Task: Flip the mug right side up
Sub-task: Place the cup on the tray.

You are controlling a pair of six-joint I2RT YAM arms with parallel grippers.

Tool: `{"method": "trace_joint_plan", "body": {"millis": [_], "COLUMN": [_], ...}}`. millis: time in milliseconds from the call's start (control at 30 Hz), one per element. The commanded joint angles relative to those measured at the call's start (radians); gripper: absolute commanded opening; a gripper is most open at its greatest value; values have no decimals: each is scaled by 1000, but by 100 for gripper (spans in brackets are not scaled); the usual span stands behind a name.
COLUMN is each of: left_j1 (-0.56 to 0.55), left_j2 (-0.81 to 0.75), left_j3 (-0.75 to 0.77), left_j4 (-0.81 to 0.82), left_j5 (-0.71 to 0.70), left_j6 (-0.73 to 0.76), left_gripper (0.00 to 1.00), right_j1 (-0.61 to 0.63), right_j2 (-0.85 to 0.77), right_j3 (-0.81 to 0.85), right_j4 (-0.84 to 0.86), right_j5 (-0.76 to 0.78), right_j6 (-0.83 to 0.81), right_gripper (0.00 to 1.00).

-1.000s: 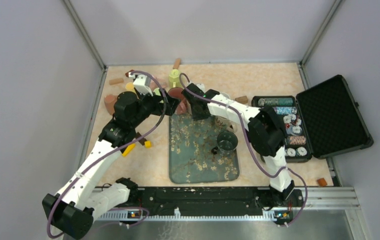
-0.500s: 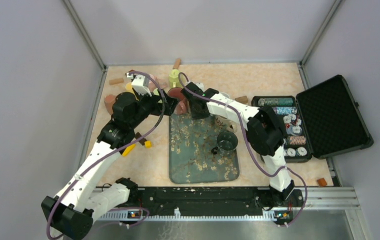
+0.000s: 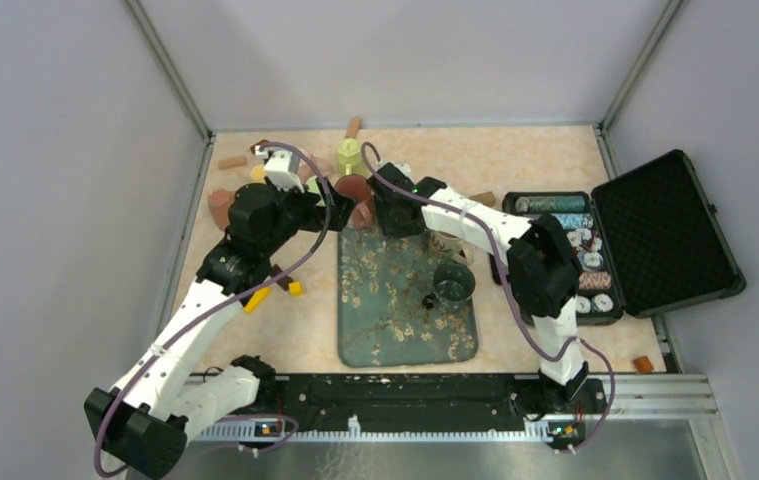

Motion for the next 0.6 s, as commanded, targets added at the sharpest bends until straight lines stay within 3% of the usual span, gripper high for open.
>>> {"method": "trace_joint_plan", "body": {"millis": [0,567], "left_j1": [5,9], "left_j2": [6,71], "left_j3": [31,83], "left_j4": [-4,-57], "left_j5": [-34,-110], "left_j6": [18,9], "left_gripper": [98,98], "right_j1": [-4,-3], "right_j2": [-108,-247], "right_j3": [-28,-115], "right_j4": [53,134], "right_j5": [-20,-78], "right_j6": [-17,-50], "right_gripper": [54,66]}}
